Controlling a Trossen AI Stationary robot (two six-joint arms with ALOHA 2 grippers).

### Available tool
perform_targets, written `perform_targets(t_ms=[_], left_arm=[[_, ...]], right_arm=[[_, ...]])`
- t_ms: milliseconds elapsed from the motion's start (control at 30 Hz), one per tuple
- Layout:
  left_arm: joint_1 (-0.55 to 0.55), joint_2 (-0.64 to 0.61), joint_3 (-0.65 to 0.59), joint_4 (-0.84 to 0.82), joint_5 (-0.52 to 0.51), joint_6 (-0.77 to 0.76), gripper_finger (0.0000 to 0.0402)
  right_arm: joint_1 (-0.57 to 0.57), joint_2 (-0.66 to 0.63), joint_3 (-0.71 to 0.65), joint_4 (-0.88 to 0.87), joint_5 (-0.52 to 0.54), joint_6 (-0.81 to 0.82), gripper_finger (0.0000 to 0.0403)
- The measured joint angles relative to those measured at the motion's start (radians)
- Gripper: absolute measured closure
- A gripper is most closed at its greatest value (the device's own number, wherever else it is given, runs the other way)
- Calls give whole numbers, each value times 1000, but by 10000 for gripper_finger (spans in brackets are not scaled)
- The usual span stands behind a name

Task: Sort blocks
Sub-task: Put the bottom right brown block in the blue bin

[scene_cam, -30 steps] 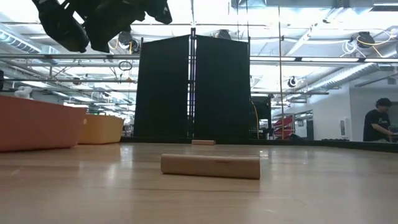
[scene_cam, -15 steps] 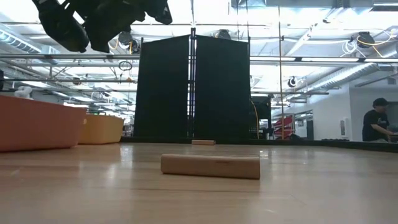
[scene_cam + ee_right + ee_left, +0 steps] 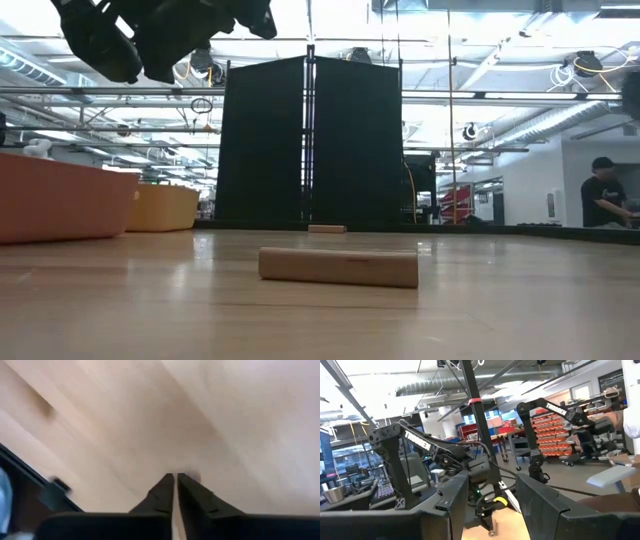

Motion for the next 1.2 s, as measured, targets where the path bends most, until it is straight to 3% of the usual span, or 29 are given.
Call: perform_targets(t_ms=[100,233,533,800,967,1200], left_arm=[[0,0,0,-19,-1,0,240],[0,0,0,-29,-2,1,240],[0,0,0,-33,-4,2,240],[0,0,0,-50,-4,2,240],[0,0,0,-50,-4,9,240],[0,0,0,-49,-4,9,240]], right_arm=[[-30,-38,0,23,66,-50,399],[-66,-80,1,22,61,-80,385],[-47,-97,1,6,-150,-47,356],[-22,-27,1,-9,-274,-3,274],[-22,36,1,-1,-349,-68,232],[-28,93,1,53,-399,-79,223]])
